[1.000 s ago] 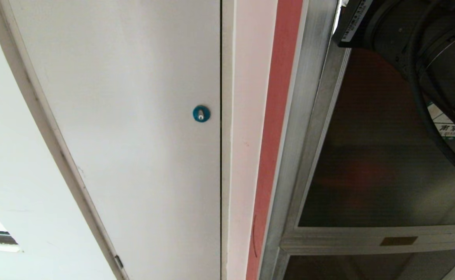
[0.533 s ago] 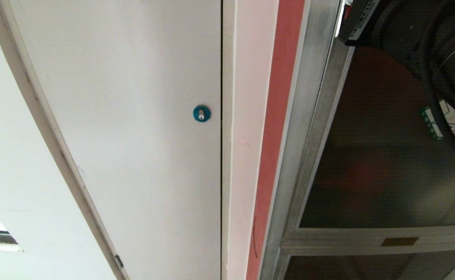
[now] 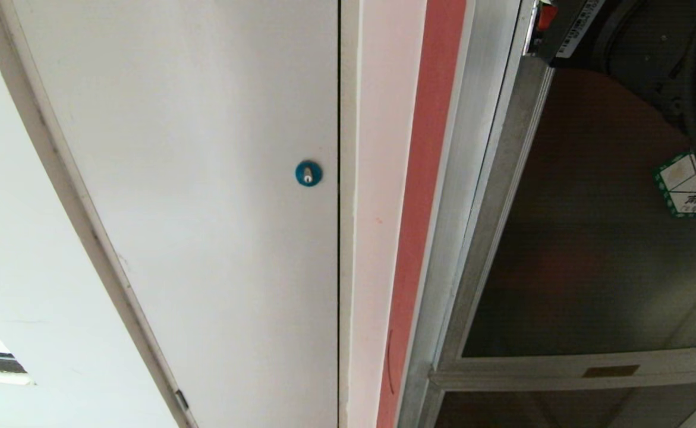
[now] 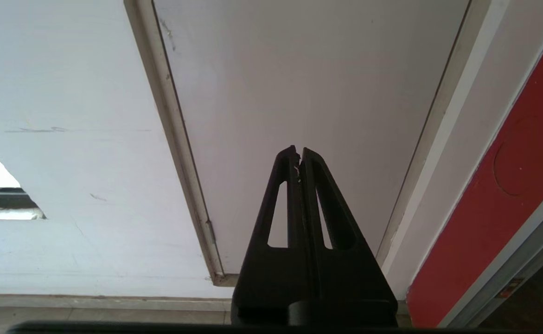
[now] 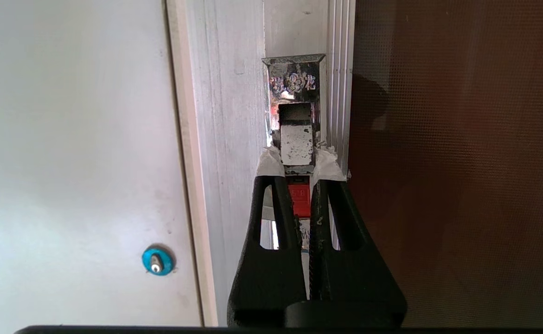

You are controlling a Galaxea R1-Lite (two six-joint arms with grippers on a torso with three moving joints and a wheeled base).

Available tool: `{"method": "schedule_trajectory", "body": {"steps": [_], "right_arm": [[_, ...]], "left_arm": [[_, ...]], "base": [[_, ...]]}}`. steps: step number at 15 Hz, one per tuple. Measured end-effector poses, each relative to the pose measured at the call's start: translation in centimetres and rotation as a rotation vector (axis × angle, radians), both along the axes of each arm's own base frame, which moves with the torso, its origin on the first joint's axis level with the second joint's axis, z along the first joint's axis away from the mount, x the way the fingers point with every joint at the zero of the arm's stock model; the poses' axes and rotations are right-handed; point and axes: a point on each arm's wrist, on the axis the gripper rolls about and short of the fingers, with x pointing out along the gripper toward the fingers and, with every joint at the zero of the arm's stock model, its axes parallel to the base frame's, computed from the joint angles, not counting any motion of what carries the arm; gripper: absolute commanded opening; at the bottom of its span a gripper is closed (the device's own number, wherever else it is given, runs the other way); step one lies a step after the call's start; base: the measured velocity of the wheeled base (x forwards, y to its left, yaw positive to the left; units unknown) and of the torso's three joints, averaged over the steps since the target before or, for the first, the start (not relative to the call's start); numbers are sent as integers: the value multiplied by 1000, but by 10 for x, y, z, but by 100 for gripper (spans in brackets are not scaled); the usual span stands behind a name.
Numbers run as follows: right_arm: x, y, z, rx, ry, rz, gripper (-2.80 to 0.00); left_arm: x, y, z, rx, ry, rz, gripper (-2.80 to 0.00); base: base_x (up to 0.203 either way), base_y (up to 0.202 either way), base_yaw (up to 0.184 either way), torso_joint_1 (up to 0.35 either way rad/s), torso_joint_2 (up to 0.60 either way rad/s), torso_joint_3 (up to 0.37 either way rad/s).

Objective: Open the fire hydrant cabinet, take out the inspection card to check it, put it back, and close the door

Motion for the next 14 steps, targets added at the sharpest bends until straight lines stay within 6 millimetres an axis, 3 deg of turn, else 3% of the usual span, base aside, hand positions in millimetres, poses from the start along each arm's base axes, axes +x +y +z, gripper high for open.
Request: {"method": "schedule_trajectory", "body": {"steps": [14], "right_arm": [[-32,-31,0,-4,-1,9,-280]], "left_arm": [[0,0,0,0,0,0,-280]], "base": [[0,0,0,0,0,0]]}}
